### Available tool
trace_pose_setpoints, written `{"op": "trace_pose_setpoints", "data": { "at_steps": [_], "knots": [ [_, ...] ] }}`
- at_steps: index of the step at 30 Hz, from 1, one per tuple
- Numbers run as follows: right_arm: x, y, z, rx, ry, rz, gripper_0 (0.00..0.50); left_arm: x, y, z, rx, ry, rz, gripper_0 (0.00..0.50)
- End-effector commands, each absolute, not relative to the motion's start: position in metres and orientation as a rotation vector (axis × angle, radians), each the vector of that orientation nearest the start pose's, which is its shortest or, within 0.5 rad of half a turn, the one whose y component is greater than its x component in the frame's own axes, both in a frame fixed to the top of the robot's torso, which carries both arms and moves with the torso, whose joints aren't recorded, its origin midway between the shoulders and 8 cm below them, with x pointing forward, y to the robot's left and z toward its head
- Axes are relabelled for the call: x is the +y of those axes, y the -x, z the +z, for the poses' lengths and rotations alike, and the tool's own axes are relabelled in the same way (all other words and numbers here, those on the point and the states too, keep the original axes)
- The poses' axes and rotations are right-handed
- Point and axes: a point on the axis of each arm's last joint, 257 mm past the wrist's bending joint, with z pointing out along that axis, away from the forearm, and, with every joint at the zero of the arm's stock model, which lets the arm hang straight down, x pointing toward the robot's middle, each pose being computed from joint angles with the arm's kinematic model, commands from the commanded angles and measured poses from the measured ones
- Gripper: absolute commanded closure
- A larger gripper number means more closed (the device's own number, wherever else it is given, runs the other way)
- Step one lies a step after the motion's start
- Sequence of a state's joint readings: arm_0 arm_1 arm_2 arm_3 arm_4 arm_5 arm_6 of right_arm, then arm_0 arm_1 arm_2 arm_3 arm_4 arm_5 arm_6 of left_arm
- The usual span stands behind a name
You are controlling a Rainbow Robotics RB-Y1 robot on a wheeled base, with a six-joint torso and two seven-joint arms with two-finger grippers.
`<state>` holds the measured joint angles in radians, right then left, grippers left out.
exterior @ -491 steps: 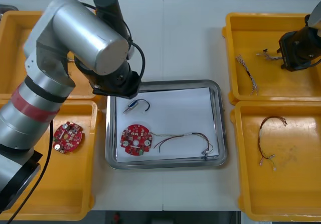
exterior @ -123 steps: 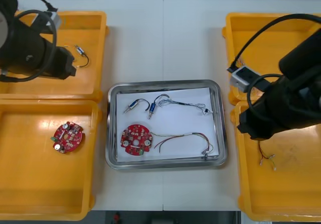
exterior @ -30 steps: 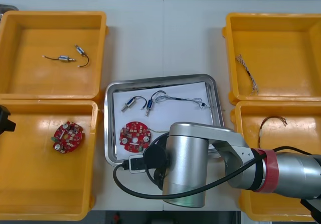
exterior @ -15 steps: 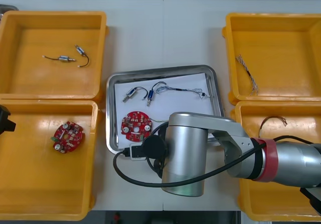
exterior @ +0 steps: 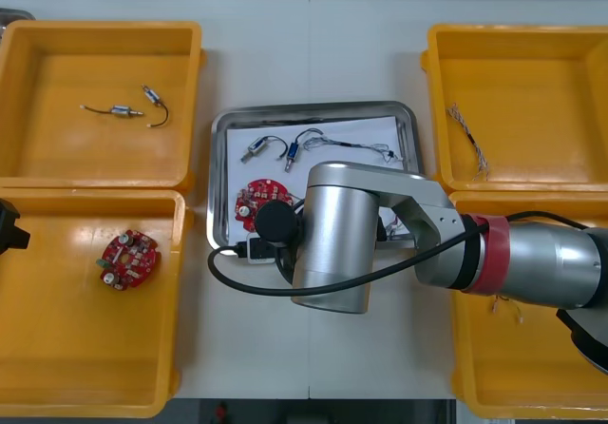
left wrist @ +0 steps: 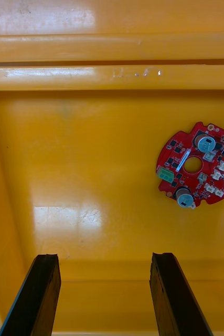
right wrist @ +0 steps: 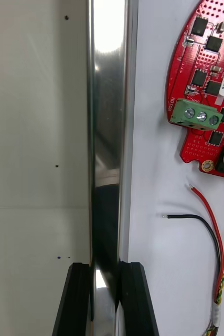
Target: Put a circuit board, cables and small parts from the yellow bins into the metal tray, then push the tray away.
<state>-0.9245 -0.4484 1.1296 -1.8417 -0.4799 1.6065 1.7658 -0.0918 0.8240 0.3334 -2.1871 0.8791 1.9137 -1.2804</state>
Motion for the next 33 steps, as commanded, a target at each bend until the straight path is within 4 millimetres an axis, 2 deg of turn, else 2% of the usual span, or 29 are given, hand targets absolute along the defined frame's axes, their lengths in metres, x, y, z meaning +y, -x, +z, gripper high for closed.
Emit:
{"op": "trace_pose_setpoints", "data": {
  "at_steps": [1, 11, 25, 33],
  "knots": [
    [0.011, -0.432, -0.239, 1.827, 1.892, -0.529, 0.479, 0.407, -0.348, -0.163, 2.722, -0.084, 0.146, 0.000],
    [0.020, -0.457, -0.217, 1.816, 1.859, -0.570, 0.477, 0.407, -0.348, -0.163, 2.722, -0.084, 0.146, 0.000],
    [0.017, -0.494, -0.193, 1.824, 1.786, -0.627, 0.478, 0.407, -0.348, -0.163, 2.722, -0.084, 0.146, 0.000],
    [0.022, -0.511, -0.183, 1.824, 1.759, -0.632, 0.476, 0.407, -0.348, -0.163, 2.722, -0.084, 0.146, 0.000]
  ]
}}
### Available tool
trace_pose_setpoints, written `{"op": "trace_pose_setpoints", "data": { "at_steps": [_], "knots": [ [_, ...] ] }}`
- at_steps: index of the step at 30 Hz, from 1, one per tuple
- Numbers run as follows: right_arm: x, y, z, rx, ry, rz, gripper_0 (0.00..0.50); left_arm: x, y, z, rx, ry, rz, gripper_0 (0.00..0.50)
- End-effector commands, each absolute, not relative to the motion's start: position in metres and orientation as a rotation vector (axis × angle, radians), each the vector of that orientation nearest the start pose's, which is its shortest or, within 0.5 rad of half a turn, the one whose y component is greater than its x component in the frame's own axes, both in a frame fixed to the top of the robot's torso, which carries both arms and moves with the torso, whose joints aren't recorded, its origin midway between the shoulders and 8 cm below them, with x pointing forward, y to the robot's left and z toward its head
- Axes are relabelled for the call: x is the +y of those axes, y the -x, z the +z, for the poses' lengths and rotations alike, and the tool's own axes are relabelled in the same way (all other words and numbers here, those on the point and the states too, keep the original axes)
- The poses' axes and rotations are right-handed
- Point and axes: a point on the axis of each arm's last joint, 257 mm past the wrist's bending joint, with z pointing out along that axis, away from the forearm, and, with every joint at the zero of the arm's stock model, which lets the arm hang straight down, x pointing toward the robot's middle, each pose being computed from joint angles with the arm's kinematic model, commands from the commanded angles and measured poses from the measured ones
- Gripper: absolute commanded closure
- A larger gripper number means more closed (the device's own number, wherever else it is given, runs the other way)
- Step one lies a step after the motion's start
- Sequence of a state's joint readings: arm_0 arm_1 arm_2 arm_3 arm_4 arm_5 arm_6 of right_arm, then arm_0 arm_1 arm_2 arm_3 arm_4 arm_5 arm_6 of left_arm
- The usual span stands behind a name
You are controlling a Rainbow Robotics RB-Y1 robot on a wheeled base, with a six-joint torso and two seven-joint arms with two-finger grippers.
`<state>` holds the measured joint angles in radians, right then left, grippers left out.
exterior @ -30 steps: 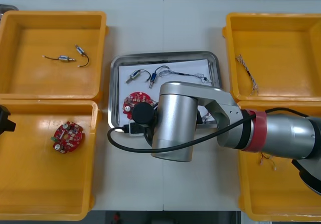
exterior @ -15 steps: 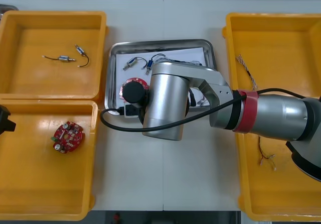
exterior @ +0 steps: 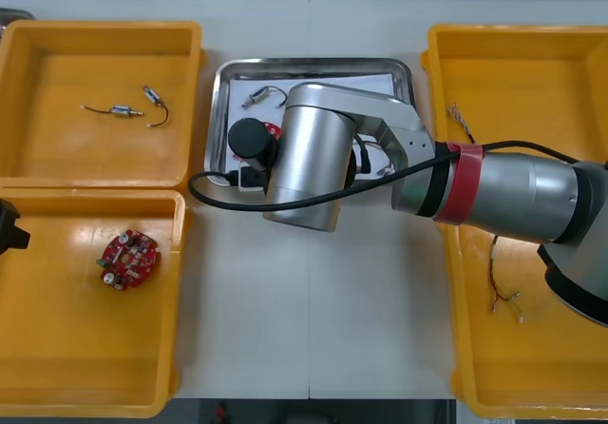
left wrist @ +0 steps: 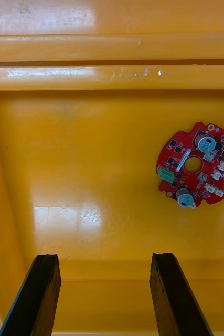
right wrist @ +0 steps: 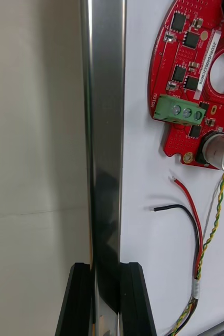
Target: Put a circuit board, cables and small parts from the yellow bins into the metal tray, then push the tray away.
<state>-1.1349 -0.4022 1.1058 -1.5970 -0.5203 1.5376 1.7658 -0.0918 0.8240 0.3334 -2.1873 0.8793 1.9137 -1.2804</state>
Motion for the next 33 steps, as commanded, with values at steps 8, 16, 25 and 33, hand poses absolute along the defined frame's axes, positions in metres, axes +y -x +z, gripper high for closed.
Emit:
{"op": "trace_pose_setpoints", "data": {
  "at_steps": [8, 16, 25, 33],
  "knots": [
    [0.027, -0.528, -0.179, 1.808, 1.749, -0.616, 0.477, 0.407, -0.348, -0.163, 2.722, -0.084, 0.146, 0.000],
    [0.027, -0.546, -0.173, 1.784, 1.756, -0.639, 0.479, 0.407, -0.348, -0.163, 2.722, -0.084, 0.146, 0.000],
    [0.030, -0.562, -0.165, 1.793, 1.758, -0.600, 0.477, 0.407, -0.348, -0.163, 2.722, -0.084, 0.146, 0.000],
    [0.034, -0.577, -0.161, 1.748, 1.762, -0.603, 0.477, 0.407, -0.348, -0.163, 2.722, -0.084, 0.146, 0.000]
  ]
}}
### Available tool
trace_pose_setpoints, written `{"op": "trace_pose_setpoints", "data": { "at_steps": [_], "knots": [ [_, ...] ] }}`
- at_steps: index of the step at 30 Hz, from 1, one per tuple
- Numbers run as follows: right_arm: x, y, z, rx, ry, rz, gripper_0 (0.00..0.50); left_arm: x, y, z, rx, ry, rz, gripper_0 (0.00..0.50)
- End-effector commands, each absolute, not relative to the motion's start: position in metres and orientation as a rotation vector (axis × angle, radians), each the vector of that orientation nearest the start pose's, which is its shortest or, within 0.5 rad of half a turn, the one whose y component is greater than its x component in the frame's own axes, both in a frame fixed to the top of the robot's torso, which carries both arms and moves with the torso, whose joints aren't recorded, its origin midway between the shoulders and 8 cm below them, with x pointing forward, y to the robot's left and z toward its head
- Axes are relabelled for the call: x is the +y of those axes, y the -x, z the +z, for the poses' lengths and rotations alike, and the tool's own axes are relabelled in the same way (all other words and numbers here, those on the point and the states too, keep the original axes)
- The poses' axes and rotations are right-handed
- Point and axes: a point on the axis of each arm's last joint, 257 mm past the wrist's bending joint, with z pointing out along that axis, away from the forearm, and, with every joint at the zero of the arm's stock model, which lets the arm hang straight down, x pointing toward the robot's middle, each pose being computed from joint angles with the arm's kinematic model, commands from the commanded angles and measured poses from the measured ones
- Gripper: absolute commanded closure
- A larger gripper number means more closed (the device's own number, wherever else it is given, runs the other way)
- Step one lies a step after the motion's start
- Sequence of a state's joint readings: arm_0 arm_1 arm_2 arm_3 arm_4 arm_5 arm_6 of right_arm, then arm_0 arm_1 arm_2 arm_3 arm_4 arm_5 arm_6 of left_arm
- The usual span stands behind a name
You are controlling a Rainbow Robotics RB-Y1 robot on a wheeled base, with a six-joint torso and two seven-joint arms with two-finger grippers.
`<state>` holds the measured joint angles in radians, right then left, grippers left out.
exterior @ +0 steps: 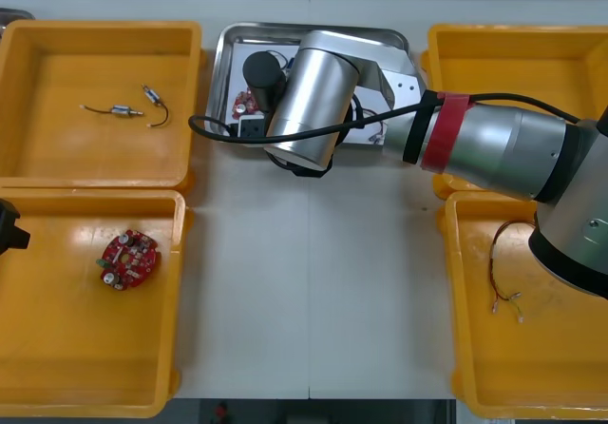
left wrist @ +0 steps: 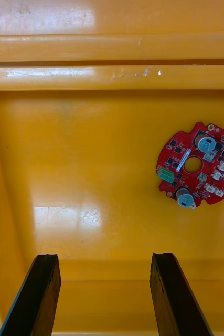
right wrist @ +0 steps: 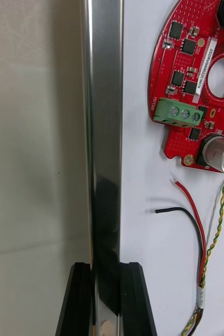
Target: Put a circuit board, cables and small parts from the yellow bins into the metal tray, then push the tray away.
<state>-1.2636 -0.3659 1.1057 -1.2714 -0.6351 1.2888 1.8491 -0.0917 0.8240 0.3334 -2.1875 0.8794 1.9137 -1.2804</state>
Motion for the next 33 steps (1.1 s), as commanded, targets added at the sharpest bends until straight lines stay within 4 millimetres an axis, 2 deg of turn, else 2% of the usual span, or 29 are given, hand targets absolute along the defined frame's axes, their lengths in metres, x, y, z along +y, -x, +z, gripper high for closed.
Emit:
{"op": "trace_pose_setpoints", "data": {
  "at_steps": [1, 20, 24, 26, 28, 29, 31, 33],
  "knots": [
    [0.035, -0.580, -0.159, 1.740, 1.761, -0.605, 0.478, 0.407, -0.348, -0.163, 2.722, -0.084, 0.146, 0.000],
    [0.030, -0.600, -0.153, 1.672, 1.773, -0.658, 0.472, 0.407, -0.348, -0.163, 2.722, -0.084, 0.146, 0.000],
    [0.028, -0.604, -0.155, 1.676, 1.768, -0.675, 0.421, 0.407, -0.348, -0.163, 2.722, -0.084, 0.146, 0.000],
    [0.028, -0.605, -0.155, 1.674, 1.767, -0.685, 0.383, 0.407, -0.348, -0.163, 2.722, -0.084, 0.146, 0.000],
    [0.027, -0.605, -0.155, 1.675, 1.766, -0.688, 0.271, 0.407, -0.348, -0.163, 2.722, -0.084, 0.146, 0.000],
    [0.027, -0.605, -0.156, 1.676, 1.766, -0.687, 0.237, 0.407, -0.348, -0.163, 2.722, -0.084, 0.146, 0.000],
    [0.027, -0.605, -0.155, 1.677, 1.766, -0.687, 0.115, 0.407, -0.348, -0.163, 2.722, -0.084, 0.146, 0.000],
    [0.028, -0.604, -0.155, 1.678, 1.764, -0.680, 0.050, 0.407, -0.348, -0.163, 2.722, -0.084, 0.146, 0.000]
  ]
}}
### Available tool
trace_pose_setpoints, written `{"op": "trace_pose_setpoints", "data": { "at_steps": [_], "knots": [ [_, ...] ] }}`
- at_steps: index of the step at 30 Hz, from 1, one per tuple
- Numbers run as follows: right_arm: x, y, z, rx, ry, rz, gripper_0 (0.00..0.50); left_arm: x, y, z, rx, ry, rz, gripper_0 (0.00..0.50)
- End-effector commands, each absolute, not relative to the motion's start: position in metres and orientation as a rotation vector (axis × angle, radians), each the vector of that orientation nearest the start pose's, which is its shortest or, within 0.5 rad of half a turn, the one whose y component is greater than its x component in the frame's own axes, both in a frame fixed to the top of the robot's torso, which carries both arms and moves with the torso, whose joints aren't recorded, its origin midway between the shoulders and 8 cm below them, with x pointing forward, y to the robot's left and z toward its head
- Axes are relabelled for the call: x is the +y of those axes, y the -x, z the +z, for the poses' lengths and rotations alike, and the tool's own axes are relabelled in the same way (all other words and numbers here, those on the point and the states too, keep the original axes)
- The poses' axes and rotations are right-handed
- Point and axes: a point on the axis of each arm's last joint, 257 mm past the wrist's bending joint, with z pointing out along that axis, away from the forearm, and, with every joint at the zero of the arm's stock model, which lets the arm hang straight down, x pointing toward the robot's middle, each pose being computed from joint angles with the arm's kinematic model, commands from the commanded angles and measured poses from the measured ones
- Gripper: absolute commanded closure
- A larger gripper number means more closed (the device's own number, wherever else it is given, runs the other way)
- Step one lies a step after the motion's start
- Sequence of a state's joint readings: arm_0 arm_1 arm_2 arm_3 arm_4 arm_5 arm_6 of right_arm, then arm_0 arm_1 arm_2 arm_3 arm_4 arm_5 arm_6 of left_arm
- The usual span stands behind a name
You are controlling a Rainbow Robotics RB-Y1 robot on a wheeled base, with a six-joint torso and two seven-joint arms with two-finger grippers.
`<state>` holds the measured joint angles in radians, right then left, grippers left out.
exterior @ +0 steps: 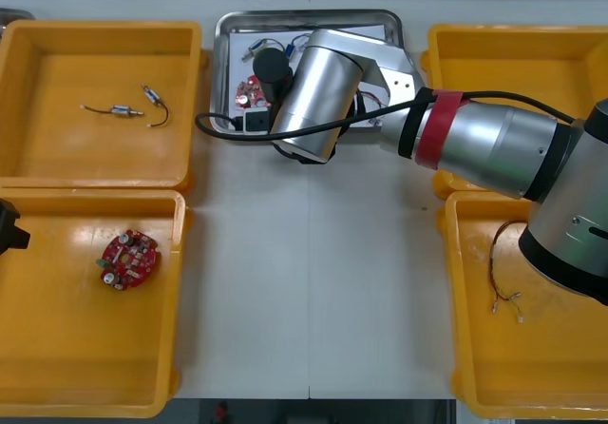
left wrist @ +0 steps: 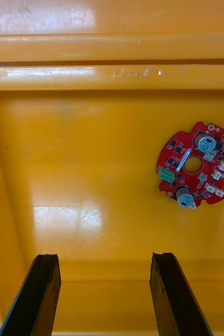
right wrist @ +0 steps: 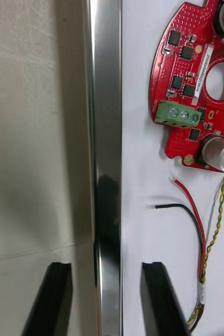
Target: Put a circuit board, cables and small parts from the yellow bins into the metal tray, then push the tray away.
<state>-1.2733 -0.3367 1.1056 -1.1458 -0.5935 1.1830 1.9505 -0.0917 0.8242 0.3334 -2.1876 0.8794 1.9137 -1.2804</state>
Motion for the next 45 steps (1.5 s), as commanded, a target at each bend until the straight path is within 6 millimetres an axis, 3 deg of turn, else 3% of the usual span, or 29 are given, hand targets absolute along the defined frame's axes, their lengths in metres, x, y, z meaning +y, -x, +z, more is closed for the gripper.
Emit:
{"op": "trace_pose_setpoints", "data": {
  "at_steps": [1, 9, 18, 27, 32, 40, 45],
  "knots": [
    [0.029, -0.603, -0.155, 1.679, 1.764, -0.676, 0.018, 0.407, -0.348, -0.163, 2.722, -0.084, 0.146, 0.000],
    [0.033, -0.583, -0.155, 1.763, 1.752, -0.576, 0.000, 0.407, -0.348, -0.163, 2.722, -0.084, 0.146, 0.000],
    [0.035, -0.533, -0.139, 1.819, 1.749, -0.477, 0.000, 0.407, -0.348, -0.163, 2.722, -0.084, 0.146, 0.000],
    [-0.006, -0.480, -0.125, 1.988, 1.673, -0.394, 0.000, 0.407, -0.348, -0.163, 2.722, -0.084, 0.146, 0.000],
    [-0.028, -0.460, -0.113, 2.130, 1.460, -0.253, 0.000, 0.407, -0.348, -0.163, 2.722, -0.084, 0.146, 0.000],
    [-0.057, -0.454, -0.093, 2.217, 1.075, -0.078, 0.000, 0.407, -0.348, -0.163, 2.722, -0.084, 0.146, 0.000],
    [-0.087, -0.450, -0.094, 2.282, 0.868, -0.019, 0.000, 0.407, -0.348, -0.163, 2.722, -0.084, 0.146, 0.000]
  ]
}}
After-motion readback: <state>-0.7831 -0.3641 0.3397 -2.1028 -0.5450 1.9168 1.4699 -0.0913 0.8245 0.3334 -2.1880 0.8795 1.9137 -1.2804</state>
